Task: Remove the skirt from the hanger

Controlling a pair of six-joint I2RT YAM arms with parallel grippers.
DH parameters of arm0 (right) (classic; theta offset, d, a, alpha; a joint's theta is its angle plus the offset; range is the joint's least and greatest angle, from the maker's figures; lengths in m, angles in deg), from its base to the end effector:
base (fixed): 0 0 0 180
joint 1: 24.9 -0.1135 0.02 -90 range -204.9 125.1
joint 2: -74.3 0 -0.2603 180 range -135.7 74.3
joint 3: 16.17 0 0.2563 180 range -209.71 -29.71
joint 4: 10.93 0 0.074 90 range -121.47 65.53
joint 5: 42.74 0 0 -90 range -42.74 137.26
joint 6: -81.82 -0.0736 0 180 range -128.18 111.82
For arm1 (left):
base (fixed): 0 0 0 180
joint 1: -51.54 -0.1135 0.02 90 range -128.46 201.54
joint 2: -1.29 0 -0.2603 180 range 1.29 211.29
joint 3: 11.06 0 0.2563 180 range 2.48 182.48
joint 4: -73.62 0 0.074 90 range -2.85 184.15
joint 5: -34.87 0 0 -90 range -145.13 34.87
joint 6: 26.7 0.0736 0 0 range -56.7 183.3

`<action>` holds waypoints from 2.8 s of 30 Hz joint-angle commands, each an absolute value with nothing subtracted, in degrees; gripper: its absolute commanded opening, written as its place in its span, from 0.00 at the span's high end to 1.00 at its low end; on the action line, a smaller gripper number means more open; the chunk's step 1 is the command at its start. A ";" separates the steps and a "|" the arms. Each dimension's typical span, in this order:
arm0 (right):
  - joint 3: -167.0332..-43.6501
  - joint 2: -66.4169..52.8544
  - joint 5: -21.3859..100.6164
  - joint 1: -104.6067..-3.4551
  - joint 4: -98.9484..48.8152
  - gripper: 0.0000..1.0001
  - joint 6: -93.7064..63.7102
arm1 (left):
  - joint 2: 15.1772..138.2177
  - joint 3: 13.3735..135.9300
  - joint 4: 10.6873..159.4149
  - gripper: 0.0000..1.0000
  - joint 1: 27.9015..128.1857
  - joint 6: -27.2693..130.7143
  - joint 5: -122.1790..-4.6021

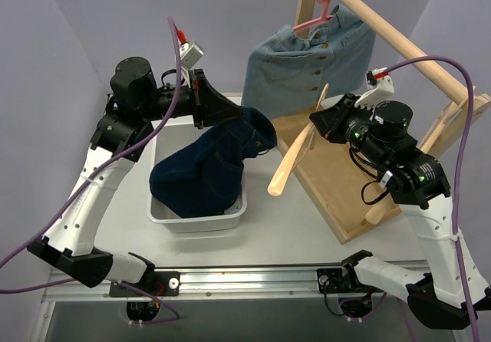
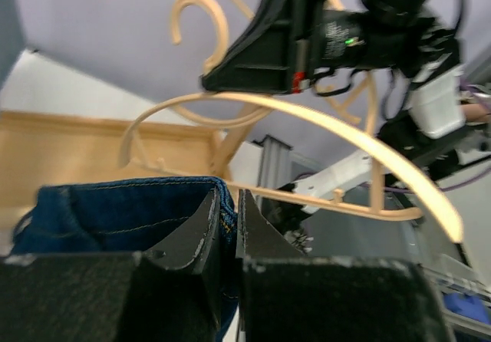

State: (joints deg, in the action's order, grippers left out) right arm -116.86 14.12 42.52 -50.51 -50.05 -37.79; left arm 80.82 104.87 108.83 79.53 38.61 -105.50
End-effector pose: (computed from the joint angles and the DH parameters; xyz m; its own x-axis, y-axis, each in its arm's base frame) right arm 0.2072 0.1061 0.5094 -0.2306 0.4355 -0.8701 -0.4501 0.7451 0.4922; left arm 0.2382 -0.1908 0.5241 -0.3924 -0.0932 -0.9151 0.8974 0.1793 -0.4031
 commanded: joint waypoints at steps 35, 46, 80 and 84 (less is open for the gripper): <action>-120.15 15.41 44.71 -50.92 -50.84 1.00 -35.60 | 64.32 88.69 128.27 0.98 50.48 46.06 -67.77; -119.01 15.15 44.44 -51.09 -50.66 1.00 -36.05 | 67.99 92.75 132.59 0.98 59.89 53.63 -66.18; -117.42 5.58 52.43 -52.15 -56.99 1.00 -34.64 | 81.52 113.81 128.88 0.06 88.96 47.73 -81.70; -118.65 3.90 55.86 -52.68 -58.13 1.00 -36.39 | 86.45 121.39 134.35 0.06 94.25 50.03 -79.04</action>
State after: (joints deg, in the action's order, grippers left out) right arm -115.68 4.76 50.98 -52.00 -57.53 -34.69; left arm 84.82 117.29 127.78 92.17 46.92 -81.81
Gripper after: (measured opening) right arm 0.083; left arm 0.940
